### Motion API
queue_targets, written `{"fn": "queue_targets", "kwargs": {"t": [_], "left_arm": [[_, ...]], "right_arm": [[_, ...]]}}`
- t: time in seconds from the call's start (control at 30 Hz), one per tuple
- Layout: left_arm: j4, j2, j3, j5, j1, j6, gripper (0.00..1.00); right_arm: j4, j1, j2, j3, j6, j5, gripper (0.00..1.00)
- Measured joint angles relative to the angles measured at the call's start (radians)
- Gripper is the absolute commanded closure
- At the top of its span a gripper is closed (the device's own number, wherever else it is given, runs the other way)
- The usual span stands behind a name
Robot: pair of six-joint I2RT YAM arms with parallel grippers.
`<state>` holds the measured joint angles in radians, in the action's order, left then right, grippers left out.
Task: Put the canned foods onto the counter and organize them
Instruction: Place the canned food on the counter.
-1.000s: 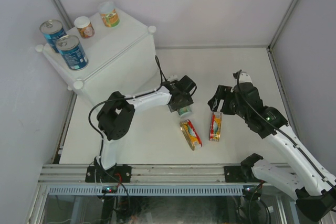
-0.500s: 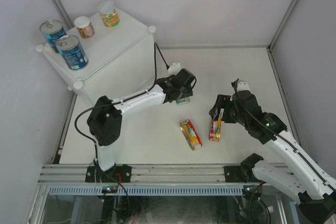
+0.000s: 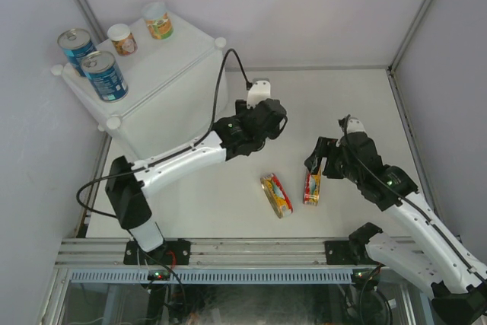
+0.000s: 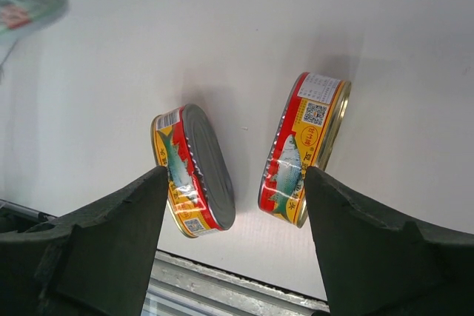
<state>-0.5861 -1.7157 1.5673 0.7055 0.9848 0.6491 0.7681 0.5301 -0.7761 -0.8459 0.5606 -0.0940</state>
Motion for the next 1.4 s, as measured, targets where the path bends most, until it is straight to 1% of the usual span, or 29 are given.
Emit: {"fn": "queue_targets", "kwargs": {"t": [0.23, 0.5, 0.73, 0.9, 1.03, 1.27, 1.4], "left_arm": [[0.062, 0.141, 0.005, 0.130, 0.008, -0.142, 1.00], [0.185, 0.211, 0.006, 0.256, 0.008, -0.344, 1.00], [0.302, 0.245, 0.019, 0.351, -0.010, -0.509, 1.00], [0.384, 0.275, 0.019, 0.407, -0.059, -0.604, 1.00], [0.443, 0.303, 0.018, 0.430, -0.111, -0.653, 1.00], [0.547, 0.362, -0.018, 0.446, -0.239, -0.685, 1.00], [0.590, 0.364, -0.058, 0.448, -0.306, -0.686, 1.00]], "right_arm": [[-0.011, 0.000, 0.008, 0.000, 0.001, -0.002, 0.28], [-0.016, 0.043, -0.062, -0.040, 0.003, -0.031, 0.27], [-0.038, 0.054, -0.065, -0.085, 0.004, -0.047, 0.27], [-0.068, 0.060, -0.106, -0.094, 0.004, -0.038, 0.28], [-0.089, 0.069, -0.144, -0.109, 0.004, -0.027, 0.27], [-0.114, 0.074, -0.177, -0.151, 0.000, -0.017, 0.27], [-0.129, 0.078, -0.192, -0.173, -0.001, -0.010, 0.27]]}}
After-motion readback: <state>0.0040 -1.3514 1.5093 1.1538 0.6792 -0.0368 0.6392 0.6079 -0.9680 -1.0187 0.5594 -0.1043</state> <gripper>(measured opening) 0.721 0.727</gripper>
